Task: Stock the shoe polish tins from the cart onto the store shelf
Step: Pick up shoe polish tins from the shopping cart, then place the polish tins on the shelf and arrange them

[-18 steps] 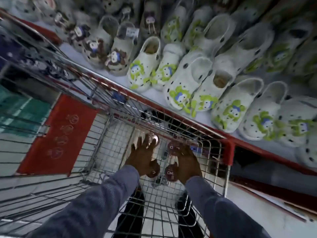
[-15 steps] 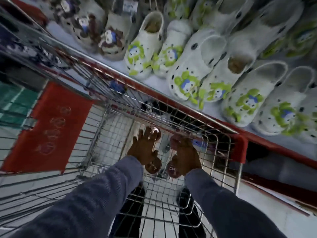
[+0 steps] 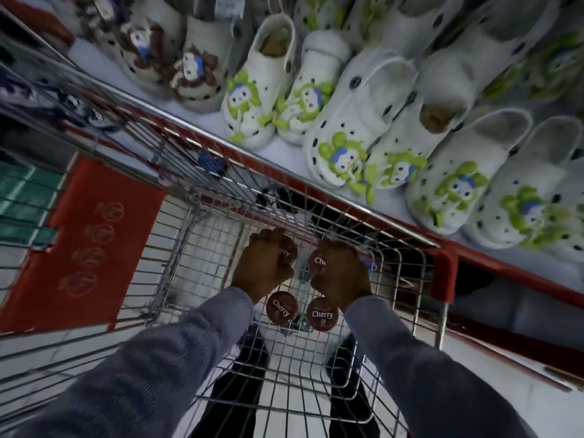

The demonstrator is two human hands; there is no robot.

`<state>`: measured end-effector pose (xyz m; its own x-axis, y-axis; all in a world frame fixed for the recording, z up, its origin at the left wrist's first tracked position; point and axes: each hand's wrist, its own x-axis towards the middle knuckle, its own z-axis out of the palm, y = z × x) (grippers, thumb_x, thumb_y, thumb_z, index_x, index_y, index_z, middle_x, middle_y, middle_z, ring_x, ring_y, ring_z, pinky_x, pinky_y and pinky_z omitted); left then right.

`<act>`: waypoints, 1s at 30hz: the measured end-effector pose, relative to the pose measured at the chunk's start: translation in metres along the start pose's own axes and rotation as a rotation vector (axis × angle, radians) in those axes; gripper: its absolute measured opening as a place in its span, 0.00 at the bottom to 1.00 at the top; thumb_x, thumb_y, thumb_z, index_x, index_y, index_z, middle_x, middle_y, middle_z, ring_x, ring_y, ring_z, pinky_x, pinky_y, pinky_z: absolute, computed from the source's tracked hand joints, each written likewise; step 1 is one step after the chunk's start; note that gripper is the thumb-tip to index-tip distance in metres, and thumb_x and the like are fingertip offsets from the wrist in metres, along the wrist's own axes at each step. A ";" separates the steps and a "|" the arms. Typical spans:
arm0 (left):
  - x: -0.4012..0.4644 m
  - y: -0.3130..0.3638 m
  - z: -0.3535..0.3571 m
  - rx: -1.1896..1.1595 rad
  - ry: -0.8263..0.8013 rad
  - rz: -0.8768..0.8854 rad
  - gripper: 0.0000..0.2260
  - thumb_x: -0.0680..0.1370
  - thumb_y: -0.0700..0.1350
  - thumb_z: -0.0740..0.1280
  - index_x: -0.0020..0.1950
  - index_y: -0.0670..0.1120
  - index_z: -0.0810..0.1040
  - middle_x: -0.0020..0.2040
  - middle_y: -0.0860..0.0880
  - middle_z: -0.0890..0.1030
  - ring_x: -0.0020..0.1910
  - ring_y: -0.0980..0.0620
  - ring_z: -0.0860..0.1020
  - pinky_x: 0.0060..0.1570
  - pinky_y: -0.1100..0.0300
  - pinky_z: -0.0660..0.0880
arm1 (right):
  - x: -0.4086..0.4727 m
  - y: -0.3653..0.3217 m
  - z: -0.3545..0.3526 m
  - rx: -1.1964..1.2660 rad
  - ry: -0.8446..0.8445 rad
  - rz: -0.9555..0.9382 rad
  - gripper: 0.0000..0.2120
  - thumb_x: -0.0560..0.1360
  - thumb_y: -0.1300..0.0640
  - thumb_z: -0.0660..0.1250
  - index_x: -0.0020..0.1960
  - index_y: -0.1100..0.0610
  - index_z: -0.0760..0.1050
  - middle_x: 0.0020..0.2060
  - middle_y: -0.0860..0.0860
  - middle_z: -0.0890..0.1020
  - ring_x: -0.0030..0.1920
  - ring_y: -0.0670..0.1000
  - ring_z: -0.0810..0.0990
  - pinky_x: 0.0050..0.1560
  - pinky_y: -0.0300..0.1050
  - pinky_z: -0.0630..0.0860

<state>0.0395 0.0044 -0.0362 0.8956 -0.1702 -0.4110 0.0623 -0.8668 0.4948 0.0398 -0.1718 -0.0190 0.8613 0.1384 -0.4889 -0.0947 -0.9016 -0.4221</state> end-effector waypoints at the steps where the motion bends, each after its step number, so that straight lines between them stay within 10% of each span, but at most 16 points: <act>1: -0.011 0.009 -0.018 -0.043 0.051 -0.018 0.28 0.63 0.52 0.66 0.62 0.48 0.73 0.57 0.46 0.80 0.57 0.41 0.77 0.57 0.48 0.76 | -0.012 -0.010 -0.019 0.028 0.010 -0.002 0.31 0.61 0.54 0.75 0.63 0.52 0.74 0.60 0.55 0.79 0.60 0.61 0.77 0.54 0.55 0.80; 18: -0.170 0.213 -0.356 -0.191 0.682 0.315 0.38 0.60 0.55 0.79 0.64 0.55 0.62 0.56 0.53 0.79 0.52 0.51 0.80 0.48 0.56 0.79 | -0.193 -0.160 -0.376 0.188 0.600 -0.355 0.29 0.52 0.41 0.72 0.53 0.44 0.77 0.48 0.42 0.79 0.45 0.46 0.80 0.48 0.47 0.80; 23: -0.158 0.275 -0.400 -0.175 0.739 0.461 0.34 0.60 0.51 0.78 0.59 0.59 0.62 0.49 0.60 0.81 0.44 0.63 0.80 0.40 0.72 0.75 | -0.206 -0.162 -0.434 0.213 0.732 -0.342 0.39 0.54 0.45 0.77 0.65 0.48 0.74 0.57 0.44 0.79 0.56 0.45 0.79 0.60 0.42 0.76; 30: -0.062 0.329 -0.433 -0.166 0.651 0.450 0.32 0.62 0.49 0.77 0.58 0.52 0.63 0.48 0.50 0.80 0.44 0.53 0.81 0.37 0.65 0.74 | -0.140 -0.159 -0.488 0.280 0.793 -0.216 0.39 0.58 0.50 0.76 0.67 0.57 0.72 0.61 0.55 0.80 0.61 0.54 0.78 0.61 0.44 0.75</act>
<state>0.1952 -0.0672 0.4837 0.9242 -0.1347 0.3574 -0.3462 -0.6906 0.6350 0.1774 -0.2474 0.4891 0.9584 -0.1256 0.2564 0.0815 -0.7403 -0.6673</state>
